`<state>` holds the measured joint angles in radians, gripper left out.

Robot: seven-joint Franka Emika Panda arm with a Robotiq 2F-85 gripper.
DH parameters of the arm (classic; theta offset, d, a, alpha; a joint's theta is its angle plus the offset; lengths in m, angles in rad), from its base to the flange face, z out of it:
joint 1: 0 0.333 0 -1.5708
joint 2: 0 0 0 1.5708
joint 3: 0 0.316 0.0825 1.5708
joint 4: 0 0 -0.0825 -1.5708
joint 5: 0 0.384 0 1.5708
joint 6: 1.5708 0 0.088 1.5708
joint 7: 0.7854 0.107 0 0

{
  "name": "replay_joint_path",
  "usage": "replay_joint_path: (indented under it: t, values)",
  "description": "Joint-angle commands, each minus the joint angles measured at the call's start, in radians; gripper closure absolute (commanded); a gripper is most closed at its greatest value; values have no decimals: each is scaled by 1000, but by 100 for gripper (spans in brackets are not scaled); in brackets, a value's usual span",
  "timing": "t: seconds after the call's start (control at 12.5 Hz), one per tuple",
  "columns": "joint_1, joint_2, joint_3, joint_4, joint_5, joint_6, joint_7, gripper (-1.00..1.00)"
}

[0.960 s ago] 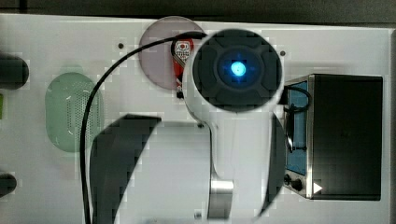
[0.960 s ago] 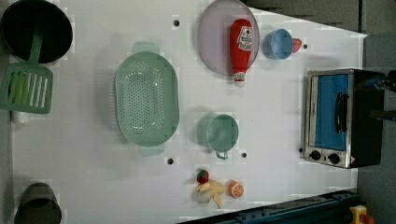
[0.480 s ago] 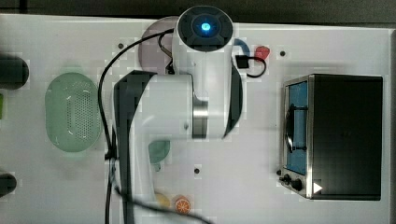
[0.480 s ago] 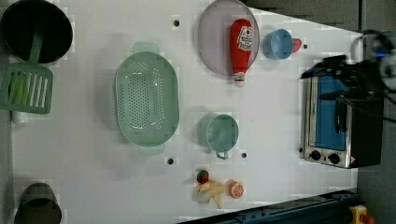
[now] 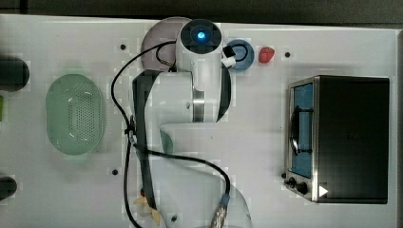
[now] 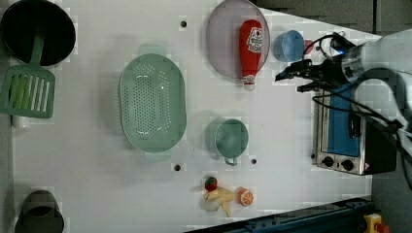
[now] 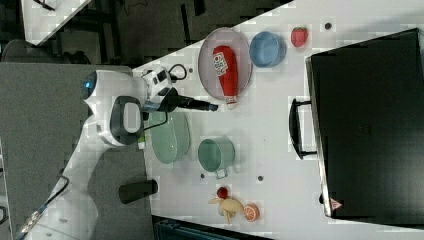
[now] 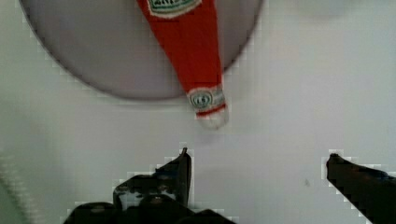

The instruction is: Pick ketchup from plate and place it on table.

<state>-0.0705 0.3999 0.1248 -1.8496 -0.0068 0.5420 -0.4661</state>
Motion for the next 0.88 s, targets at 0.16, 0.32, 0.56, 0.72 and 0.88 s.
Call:
replay_joint_path:
  t: [0.16,0.32,0.56,0.72,0.88]
  values:
    - [18,89,0,72,-50,90,-129,-100]
    - [30,159,0,105,-66,154,-129,-100]
    - [47,258,0,161,-80,241,-135,-100]
    - [53,312,-2,195,-81,283,-135,-100]
    - [55,356,-8,224,-101,299,-135,-100]
